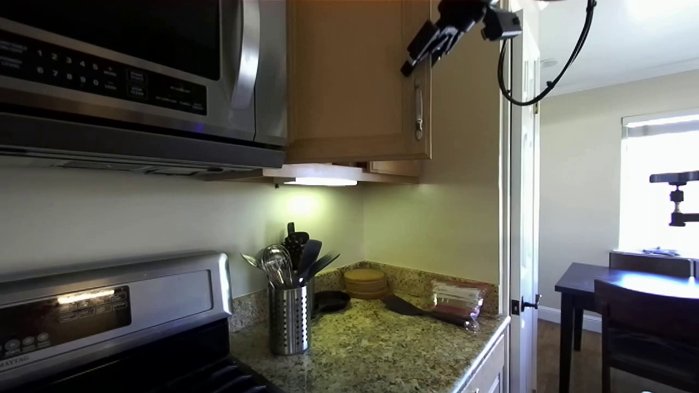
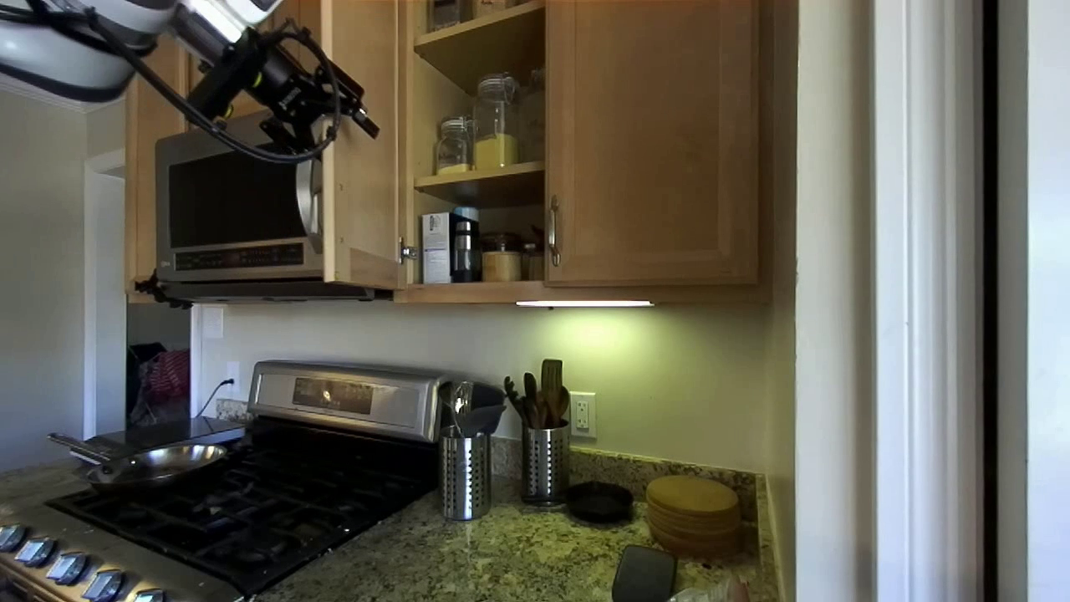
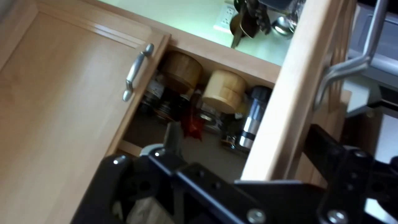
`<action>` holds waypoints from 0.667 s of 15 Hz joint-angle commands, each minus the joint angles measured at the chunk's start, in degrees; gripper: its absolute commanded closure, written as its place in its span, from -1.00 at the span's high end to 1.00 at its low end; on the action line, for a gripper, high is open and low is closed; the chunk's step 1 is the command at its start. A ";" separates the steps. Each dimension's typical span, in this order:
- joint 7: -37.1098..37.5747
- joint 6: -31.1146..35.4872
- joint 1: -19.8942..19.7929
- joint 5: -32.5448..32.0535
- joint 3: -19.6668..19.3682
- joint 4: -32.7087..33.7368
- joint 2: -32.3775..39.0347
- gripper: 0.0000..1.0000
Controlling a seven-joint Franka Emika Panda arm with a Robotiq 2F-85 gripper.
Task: Close the drawer on the right side of the microwave
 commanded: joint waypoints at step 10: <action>-5.46 -5.00 0.30 -0.30 -3.85 2.29 7.43 1.00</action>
